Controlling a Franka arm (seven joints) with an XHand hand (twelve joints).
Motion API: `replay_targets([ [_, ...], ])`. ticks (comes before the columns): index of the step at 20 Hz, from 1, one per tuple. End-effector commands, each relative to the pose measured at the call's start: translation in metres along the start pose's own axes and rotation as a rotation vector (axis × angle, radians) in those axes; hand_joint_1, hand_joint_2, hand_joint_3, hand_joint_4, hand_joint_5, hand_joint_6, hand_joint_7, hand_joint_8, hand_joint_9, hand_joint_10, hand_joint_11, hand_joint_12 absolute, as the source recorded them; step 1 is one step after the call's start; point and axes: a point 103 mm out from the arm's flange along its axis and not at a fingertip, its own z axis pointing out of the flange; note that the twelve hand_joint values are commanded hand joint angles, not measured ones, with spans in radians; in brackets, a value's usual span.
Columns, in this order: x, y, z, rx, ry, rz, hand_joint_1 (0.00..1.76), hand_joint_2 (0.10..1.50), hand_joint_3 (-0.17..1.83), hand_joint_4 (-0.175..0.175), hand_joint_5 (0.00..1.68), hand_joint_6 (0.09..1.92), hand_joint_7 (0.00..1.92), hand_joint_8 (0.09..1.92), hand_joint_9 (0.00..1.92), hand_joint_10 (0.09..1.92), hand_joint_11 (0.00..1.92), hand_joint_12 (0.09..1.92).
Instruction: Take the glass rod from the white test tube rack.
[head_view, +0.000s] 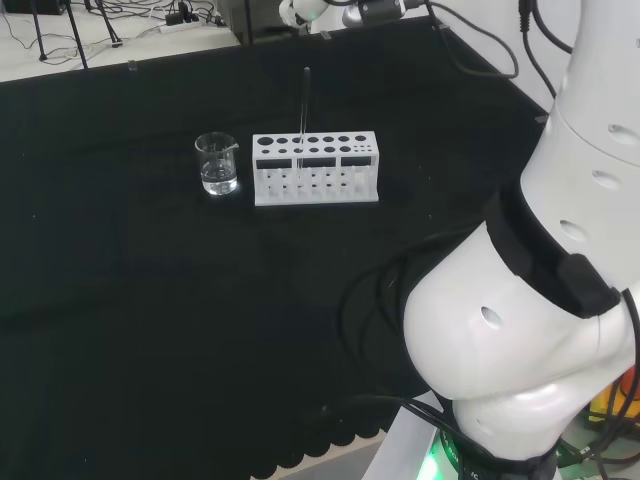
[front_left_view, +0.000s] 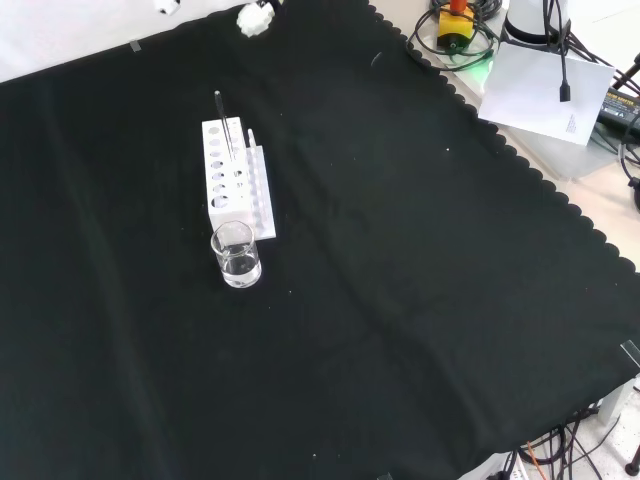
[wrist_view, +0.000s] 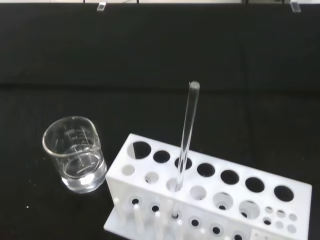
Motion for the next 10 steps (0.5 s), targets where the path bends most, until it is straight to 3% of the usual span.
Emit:
replay_targets([
  [1,-0.001,0.020,0.025,0.021,0.020,-0.004,0.67,0.85,0.59,-0.162,0.18,0.09,0.04,0.85,0.03,0.89,0.00,1.27],
  [10,-0.014,0.039,0.049,0.034,0.046,-0.012,0.67,0.85,0.58,-0.162,0.19,0.09,0.07,0.87,0.08,0.90,0.00,1.29],
])
